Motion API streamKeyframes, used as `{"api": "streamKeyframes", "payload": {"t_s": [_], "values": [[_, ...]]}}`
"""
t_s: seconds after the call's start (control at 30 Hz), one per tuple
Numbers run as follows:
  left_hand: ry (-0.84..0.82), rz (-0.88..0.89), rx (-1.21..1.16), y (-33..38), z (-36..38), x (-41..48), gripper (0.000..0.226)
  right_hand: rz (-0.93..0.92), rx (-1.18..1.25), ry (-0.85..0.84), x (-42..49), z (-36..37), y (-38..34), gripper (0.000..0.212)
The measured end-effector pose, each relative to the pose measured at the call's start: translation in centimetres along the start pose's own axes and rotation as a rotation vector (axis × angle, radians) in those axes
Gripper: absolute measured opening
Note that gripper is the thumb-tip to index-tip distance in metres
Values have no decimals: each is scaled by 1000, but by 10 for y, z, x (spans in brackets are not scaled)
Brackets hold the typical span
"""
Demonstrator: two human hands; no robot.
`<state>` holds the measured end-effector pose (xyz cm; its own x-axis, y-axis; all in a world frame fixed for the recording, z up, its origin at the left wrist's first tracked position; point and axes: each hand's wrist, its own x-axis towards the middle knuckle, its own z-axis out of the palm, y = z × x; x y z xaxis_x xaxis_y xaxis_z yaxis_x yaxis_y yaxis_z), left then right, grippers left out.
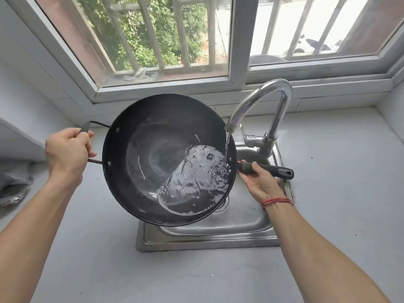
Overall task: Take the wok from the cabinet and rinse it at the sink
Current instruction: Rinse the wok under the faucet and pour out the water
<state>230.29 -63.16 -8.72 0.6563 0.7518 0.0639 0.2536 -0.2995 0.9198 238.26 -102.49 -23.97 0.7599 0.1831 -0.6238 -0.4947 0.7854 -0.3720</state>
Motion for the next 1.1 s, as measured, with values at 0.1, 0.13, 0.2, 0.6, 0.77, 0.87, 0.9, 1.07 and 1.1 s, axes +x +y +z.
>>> {"api": "streamKeyframes", "payload": {"t_s": [0.1, 0.13, 0.2, 0.6, 0.77, 0.87, 0.9, 1.07, 1.1], "values": [[-4, -21, -9, 1, -3, -1, 23, 26, -22, 17, 1, -5, 4, 8], [-7, -29, -13, 1, -3, -2, 27, 28, -33, 22, 1, -6, 5, 8], [-4, -29, -31, 1, -4, -4, 29, 32, -63, 33, 1, -8, 5, 9], [2, -36, -65, -2, -6, -12, 20, 63, -173, 109, -15, -9, 1, 15], [0, -65, -80, -2, -7, -16, 20, 81, -245, 137, -21, -13, 1, 15], [9, -94, -85, -5, -6, -18, 19, 85, -283, 166, -26, -16, 1, 23], [8, -106, -86, -7, -6, -18, 19, 84, -296, 178, -28, -17, 0, 21], [-29, -178, -68, -22, -1, -22, 16, 51, -372, 227, -41, -20, -9, 11], [-39, -193, -60, -25, 1, -23, 15, 45, -392, 238, -43, -21, -11, 8]]}}
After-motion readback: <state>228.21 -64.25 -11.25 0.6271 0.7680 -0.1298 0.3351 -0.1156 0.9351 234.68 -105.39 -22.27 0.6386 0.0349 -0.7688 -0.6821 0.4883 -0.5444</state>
